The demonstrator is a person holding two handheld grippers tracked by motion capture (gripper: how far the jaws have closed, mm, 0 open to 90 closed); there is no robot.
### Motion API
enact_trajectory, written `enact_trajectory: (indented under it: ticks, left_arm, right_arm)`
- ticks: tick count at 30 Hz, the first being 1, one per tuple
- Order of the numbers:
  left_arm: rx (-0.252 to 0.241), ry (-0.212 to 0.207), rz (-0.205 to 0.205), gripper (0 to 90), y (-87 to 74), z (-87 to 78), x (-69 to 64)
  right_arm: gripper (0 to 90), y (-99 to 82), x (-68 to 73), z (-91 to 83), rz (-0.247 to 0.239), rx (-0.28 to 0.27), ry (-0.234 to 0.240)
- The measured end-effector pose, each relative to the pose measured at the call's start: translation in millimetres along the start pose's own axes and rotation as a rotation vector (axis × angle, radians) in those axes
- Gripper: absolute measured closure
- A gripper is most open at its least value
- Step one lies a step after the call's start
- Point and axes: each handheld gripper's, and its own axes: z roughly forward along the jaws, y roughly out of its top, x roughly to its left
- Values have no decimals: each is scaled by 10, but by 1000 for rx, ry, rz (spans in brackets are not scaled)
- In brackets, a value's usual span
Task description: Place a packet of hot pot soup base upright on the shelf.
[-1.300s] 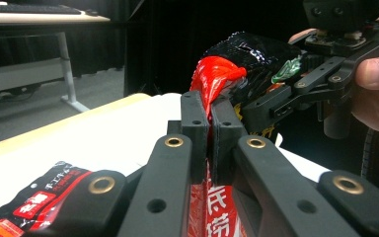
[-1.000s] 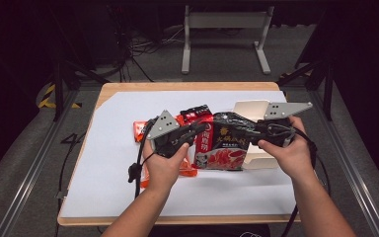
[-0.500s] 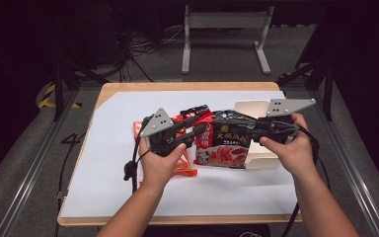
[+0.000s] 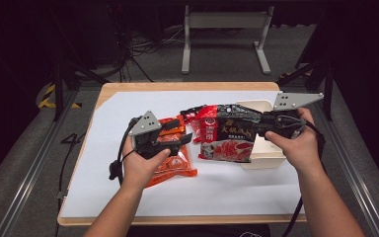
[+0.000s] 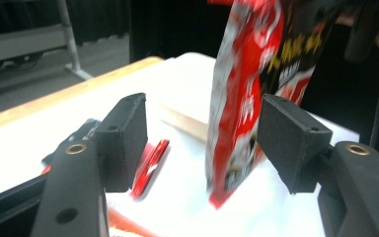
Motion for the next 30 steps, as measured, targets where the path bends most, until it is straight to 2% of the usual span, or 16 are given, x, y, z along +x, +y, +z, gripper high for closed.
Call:
enact_trajectory:
  ticks: [4, 13, 17, 20, 21, 24, 30]
  left_arm:
    - [27, 25, 6, 344, -72, -105, 50]
    - [45, 105, -8, 297, -224, -355, 198]
    - [47, 142, -29, 267, -321, -479, 276]
    - [49, 155, -45, 257, -357, -528, 299]
    - [51, 174, -42, 243, -383, -564, 324]
    - [65, 194, -43, 230, -415, -616, 349]
    - [76, 230, -70, 211, -490, -723, 432]
  right_arm:
    - [832, 35, -66, -45, 3, -18, -5]
    - [830, 137, -243, -126, -7, -54, -16]
    - [831, 213, -350, -195, -19, -70, -38]
    - [831, 232, -398, -219, -21, -76, -49]
    - [831, 242, -444, -237, -20, -81, -60]
    - [831, 246, -489, -250, -19, -86, -66]
    - [830, 224, -643, -271, -14, -103, -87]
